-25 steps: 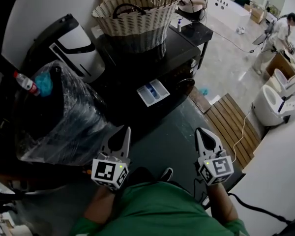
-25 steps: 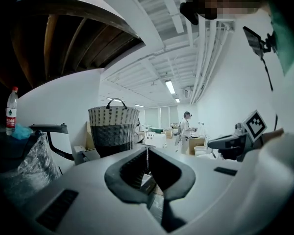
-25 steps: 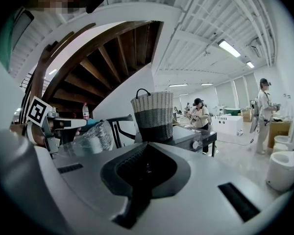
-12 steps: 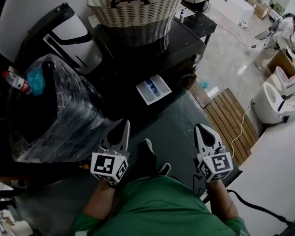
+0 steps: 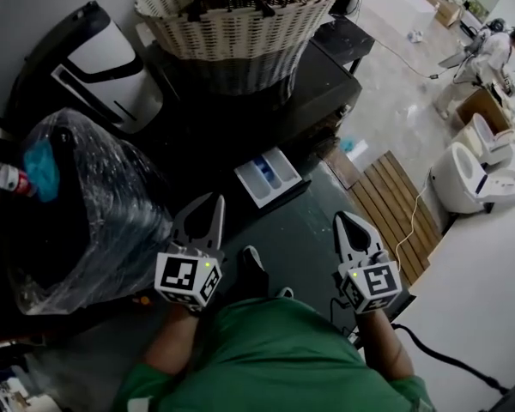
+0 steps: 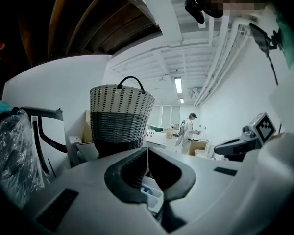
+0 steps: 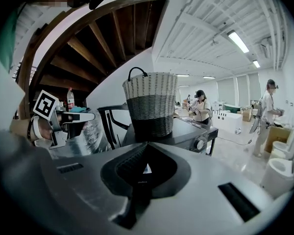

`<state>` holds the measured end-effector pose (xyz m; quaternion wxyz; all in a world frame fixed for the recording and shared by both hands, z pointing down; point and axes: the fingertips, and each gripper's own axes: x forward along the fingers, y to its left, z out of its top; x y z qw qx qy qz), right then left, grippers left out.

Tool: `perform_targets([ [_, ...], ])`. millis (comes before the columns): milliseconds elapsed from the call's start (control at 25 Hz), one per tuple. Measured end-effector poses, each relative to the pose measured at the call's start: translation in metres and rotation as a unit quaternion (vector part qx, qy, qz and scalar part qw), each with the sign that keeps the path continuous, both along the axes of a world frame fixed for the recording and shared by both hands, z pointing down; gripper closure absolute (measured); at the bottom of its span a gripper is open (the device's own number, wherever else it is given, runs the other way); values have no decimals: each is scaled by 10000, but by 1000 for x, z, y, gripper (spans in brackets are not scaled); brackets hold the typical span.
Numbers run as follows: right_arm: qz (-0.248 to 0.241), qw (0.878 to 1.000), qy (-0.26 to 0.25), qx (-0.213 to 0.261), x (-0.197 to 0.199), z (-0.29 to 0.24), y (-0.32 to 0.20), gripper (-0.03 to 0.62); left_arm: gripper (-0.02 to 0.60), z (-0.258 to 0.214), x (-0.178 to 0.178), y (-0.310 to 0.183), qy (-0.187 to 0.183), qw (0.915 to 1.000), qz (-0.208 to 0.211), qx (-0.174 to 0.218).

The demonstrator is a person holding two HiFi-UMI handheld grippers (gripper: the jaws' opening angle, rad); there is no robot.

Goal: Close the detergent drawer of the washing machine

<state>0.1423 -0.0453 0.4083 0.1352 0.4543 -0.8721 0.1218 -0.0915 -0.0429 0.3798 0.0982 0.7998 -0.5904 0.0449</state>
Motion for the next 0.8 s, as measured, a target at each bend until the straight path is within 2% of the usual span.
perform_targets([
  [360,-65,9997,200,-120,-44,15,-47,579,555,21,-35,-53,240,9995,89,-198],
  [800,4,9973,555,-475,-68,56,-69,579,555,62,-67,-70,374,9971,82,-655],
])
